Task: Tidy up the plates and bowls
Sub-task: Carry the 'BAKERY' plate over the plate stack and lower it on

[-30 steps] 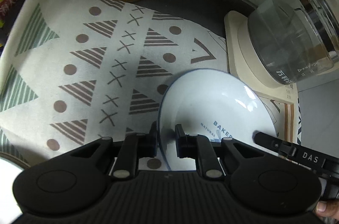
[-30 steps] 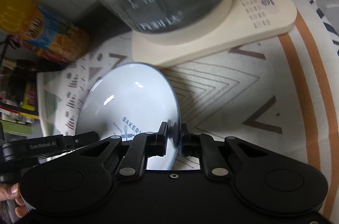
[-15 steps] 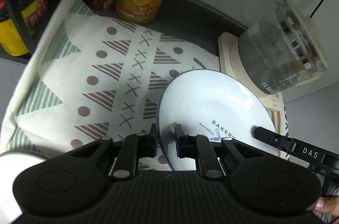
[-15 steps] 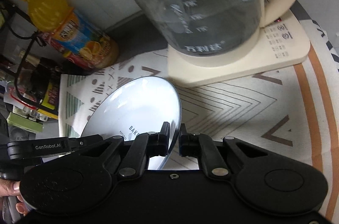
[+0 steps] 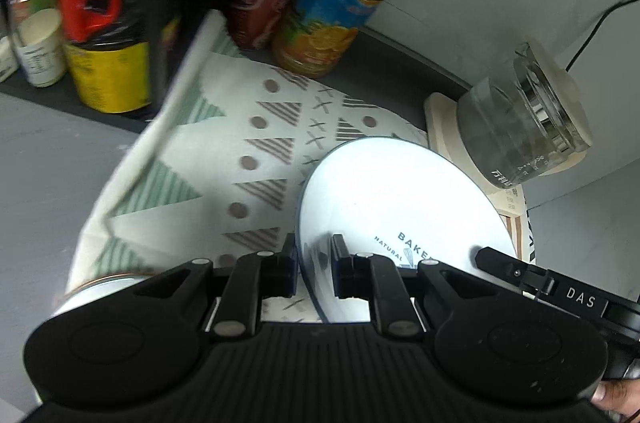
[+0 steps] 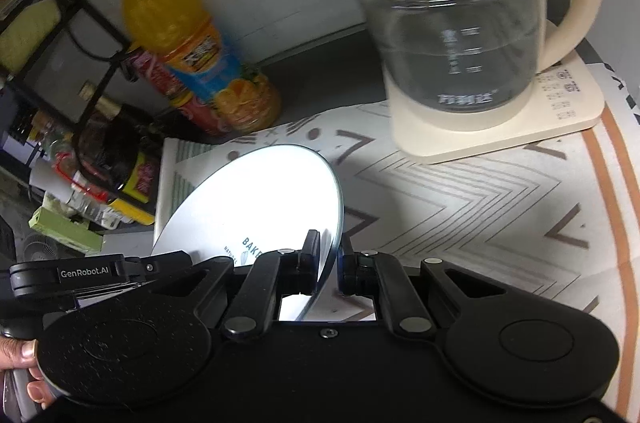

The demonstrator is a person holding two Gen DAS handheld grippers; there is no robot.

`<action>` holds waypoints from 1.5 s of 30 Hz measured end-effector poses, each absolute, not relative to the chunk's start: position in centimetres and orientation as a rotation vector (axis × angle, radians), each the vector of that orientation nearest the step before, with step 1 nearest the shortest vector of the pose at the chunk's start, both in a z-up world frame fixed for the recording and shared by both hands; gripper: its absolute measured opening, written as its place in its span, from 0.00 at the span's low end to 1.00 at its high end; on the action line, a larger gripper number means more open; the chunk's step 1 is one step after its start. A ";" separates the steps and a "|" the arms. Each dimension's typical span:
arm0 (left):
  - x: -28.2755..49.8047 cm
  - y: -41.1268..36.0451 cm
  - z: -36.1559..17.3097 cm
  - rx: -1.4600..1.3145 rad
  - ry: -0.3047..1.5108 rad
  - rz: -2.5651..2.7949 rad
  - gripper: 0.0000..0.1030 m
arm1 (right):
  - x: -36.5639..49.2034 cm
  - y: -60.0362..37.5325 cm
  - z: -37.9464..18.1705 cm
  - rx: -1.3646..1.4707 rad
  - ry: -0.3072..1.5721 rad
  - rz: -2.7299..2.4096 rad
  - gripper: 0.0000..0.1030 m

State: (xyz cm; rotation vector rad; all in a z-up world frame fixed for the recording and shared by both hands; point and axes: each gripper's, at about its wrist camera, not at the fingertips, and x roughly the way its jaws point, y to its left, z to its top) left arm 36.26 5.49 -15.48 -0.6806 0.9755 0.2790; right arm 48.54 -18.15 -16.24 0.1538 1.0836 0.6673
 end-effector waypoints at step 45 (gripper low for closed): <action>21.3 9.5 -20.3 -0.730 1.020 0.197 0.14 | 28.9 -11.4 -17.7 -0.040 1.128 0.547 0.12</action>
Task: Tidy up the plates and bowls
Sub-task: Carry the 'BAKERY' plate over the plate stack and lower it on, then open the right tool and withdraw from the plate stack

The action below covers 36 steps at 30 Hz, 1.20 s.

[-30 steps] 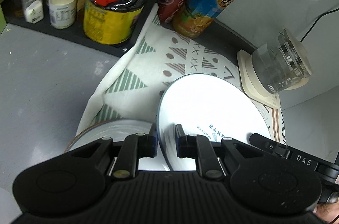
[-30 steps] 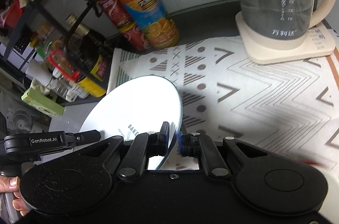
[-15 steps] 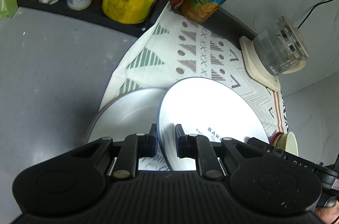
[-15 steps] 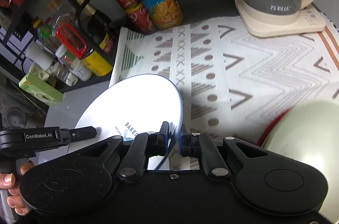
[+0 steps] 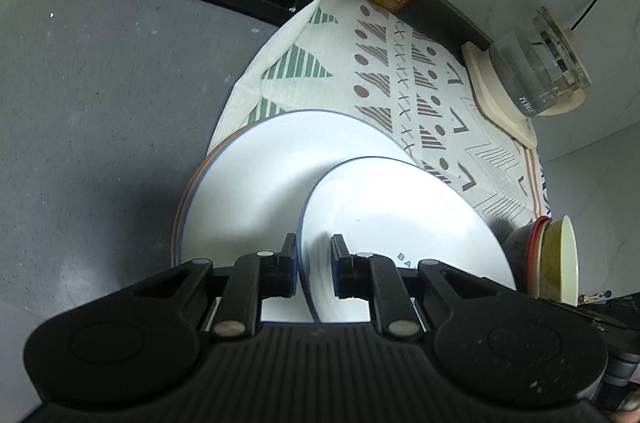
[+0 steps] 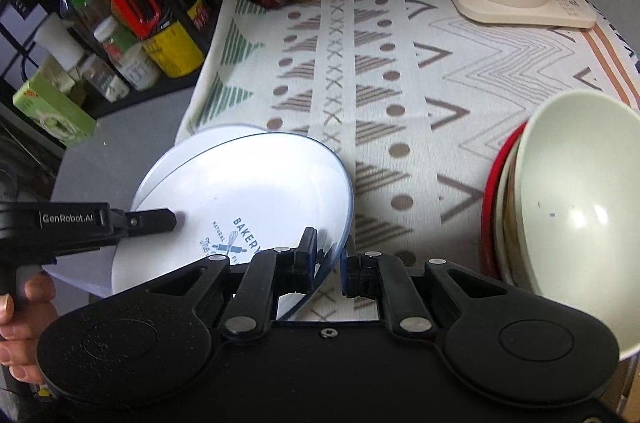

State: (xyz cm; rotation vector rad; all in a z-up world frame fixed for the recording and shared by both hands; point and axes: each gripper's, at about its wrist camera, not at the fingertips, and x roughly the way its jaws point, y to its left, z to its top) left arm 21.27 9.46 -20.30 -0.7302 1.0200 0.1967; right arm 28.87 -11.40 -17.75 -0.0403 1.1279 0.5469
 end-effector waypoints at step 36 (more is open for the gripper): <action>20.3 9.9 -19.9 -0.534 1.114 0.334 0.11 | 27.3 -7.6 -20.0 -0.097 1.187 0.508 0.34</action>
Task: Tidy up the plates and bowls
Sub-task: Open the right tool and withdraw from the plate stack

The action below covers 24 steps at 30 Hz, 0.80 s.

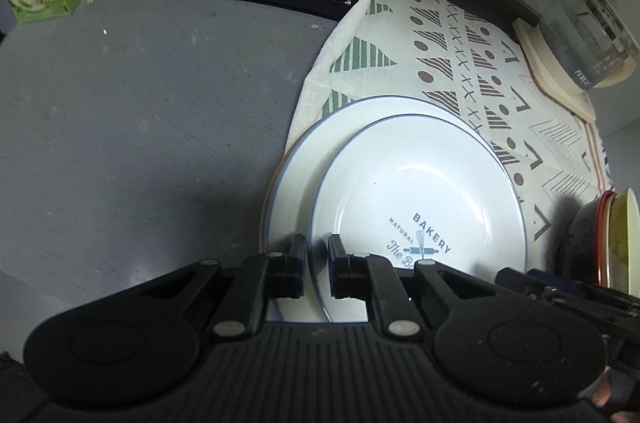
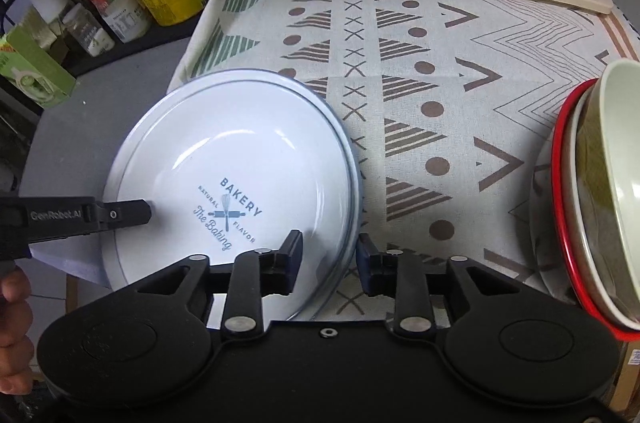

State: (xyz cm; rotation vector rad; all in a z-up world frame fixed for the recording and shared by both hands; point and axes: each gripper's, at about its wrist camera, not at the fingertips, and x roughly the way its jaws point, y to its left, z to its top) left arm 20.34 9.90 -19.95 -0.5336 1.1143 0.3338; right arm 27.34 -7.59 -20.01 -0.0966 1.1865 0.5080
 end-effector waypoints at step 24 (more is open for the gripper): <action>17.4 9.4 -12.9 -0.391 1.032 0.265 0.83 | 24.4 -11.5 -13.5 0.060 0.976 0.455 0.88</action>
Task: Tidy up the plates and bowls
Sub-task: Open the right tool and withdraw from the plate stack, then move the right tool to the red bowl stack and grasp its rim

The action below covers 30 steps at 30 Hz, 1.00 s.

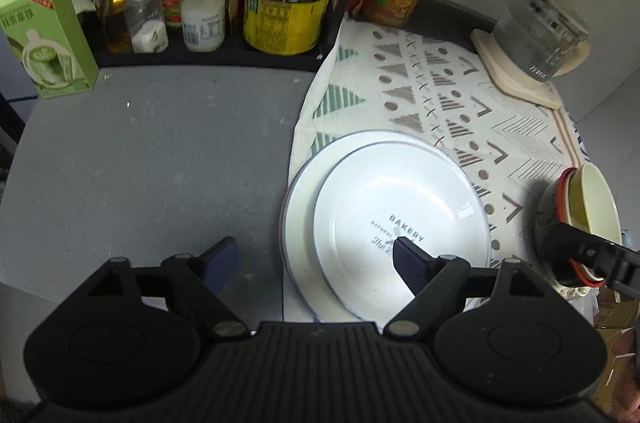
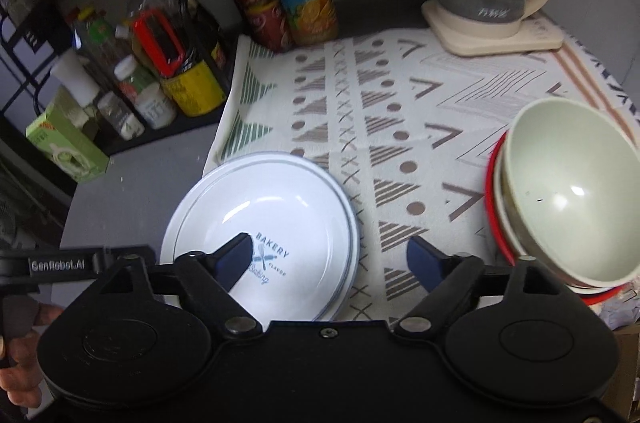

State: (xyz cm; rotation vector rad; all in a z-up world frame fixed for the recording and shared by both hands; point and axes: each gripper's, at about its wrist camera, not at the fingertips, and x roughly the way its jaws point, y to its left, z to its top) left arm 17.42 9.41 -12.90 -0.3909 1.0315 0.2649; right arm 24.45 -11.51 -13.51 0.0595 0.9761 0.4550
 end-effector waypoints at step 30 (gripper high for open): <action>27.3 -3.9 -10.7 -0.277 1.023 -0.060 0.84 | 25.7 -26.2 -11.3 0.181 0.842 0.190 1.00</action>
